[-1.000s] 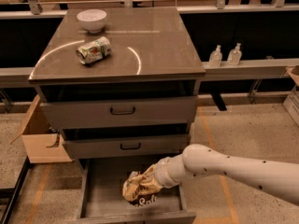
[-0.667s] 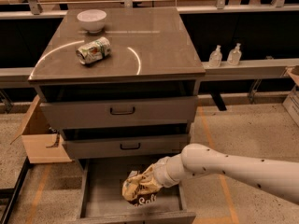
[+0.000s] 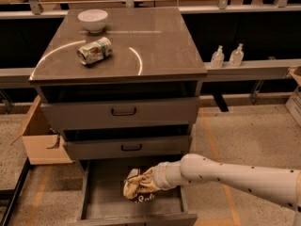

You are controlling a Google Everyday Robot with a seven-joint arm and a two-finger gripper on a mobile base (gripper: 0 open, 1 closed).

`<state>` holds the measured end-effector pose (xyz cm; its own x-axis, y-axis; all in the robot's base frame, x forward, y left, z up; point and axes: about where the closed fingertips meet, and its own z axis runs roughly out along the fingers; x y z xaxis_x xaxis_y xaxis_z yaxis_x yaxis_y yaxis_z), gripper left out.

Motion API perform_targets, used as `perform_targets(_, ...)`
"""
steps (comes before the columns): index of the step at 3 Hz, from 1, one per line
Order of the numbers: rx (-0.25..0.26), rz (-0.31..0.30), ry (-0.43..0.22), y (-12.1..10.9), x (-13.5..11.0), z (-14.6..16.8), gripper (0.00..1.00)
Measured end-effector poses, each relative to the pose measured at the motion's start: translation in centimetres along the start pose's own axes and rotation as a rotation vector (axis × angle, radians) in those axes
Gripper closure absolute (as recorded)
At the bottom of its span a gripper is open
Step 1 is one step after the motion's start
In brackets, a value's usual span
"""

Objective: Place brown chip bag into bottom drawer

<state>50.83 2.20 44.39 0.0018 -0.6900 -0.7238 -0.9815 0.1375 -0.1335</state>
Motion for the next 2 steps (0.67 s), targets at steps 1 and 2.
perform_targets(1, 0.052, -0.020, 0.010, -1.6, 2.5, 3.1, 1.00)
perform_targets(2, 0.072, -0.022, 0.006, -2.6, 4.4, 5.7, 1.00)
